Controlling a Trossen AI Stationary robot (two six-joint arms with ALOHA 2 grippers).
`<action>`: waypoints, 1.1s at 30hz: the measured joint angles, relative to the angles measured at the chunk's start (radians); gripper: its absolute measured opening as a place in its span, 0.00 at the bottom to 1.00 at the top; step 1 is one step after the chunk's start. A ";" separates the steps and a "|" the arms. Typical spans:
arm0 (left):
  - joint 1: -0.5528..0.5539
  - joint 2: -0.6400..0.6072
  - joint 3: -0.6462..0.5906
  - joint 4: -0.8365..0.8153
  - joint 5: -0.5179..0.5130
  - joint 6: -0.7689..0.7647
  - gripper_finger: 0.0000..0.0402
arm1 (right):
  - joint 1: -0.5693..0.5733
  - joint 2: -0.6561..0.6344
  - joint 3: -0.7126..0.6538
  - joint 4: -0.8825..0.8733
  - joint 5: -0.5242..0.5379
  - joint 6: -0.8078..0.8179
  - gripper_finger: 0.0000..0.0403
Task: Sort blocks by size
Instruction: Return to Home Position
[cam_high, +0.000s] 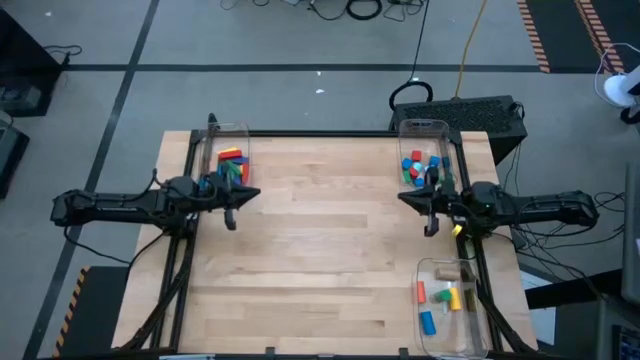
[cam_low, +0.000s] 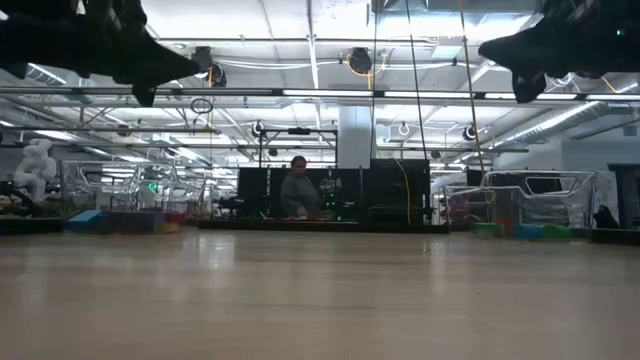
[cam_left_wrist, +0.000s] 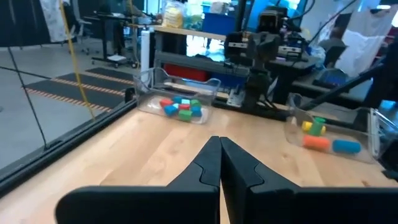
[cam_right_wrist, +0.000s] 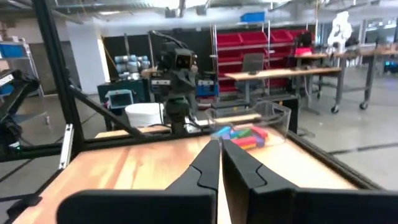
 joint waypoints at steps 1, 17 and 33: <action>-0.005 0.000 -0.001 -0.008 0.001 0.000 0.01 | -0.001 0.006 0.000 -0.004 0.001 0.007 0.00; -0.031 -0.202 -0.002 -0.215 -0.039 0.001 0.01 | -0.002 -0.203 0.001 -0.295 0.005 0.041 0.00; -0.031 -0.402 -0.170 -0.170 -0.030 -0.021 0.01 | -0.002 -0.237 -0.156 -0.092 0.034 0.034 0.00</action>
